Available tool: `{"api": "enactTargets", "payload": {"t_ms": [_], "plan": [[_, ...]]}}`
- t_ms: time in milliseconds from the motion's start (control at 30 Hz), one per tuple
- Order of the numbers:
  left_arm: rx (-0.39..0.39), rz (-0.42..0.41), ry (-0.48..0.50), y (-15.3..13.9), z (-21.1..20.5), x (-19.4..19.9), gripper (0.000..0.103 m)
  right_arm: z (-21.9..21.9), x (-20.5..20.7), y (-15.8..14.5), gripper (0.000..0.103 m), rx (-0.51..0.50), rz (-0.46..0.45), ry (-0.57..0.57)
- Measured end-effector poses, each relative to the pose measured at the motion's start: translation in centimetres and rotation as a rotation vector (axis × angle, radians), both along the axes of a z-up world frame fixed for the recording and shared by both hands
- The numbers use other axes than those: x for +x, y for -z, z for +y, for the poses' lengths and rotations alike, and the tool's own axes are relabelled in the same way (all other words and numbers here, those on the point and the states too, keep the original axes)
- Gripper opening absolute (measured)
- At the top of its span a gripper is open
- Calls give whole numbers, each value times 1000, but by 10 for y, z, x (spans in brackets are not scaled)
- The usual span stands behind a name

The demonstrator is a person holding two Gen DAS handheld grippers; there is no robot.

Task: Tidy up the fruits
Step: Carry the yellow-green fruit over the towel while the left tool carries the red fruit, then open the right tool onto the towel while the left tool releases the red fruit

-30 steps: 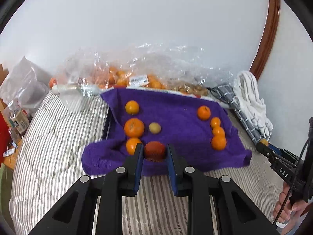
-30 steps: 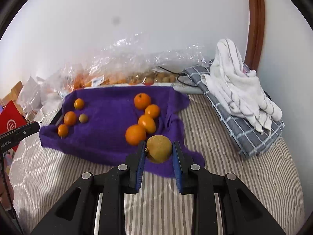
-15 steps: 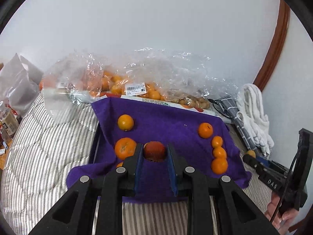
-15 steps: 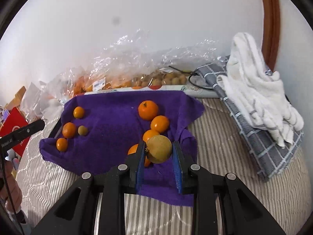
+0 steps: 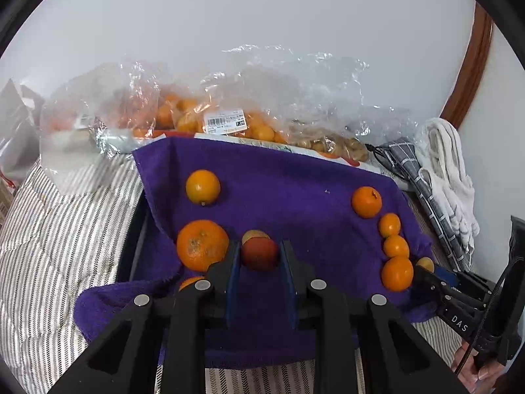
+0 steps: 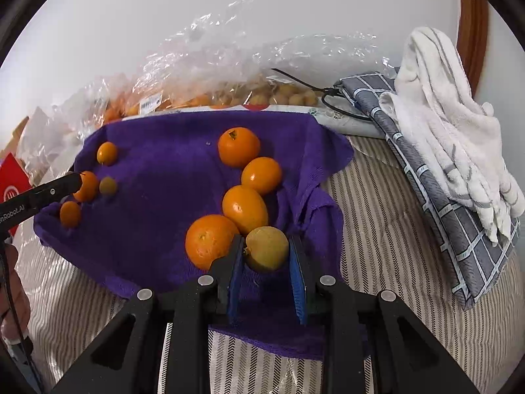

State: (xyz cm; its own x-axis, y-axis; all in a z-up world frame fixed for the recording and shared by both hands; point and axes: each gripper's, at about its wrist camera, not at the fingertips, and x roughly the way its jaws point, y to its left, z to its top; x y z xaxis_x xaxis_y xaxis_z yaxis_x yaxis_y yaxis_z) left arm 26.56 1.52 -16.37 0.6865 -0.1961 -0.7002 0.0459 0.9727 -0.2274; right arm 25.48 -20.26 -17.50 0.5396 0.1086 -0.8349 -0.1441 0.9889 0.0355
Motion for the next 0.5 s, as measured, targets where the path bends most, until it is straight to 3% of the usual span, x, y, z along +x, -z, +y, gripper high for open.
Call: {"api": "enactTargets", "payload": {"t_ms": [500], "plan": [[35,36,5,13,-8,5,23,11,1,10,27,-31,17,-44]]}}
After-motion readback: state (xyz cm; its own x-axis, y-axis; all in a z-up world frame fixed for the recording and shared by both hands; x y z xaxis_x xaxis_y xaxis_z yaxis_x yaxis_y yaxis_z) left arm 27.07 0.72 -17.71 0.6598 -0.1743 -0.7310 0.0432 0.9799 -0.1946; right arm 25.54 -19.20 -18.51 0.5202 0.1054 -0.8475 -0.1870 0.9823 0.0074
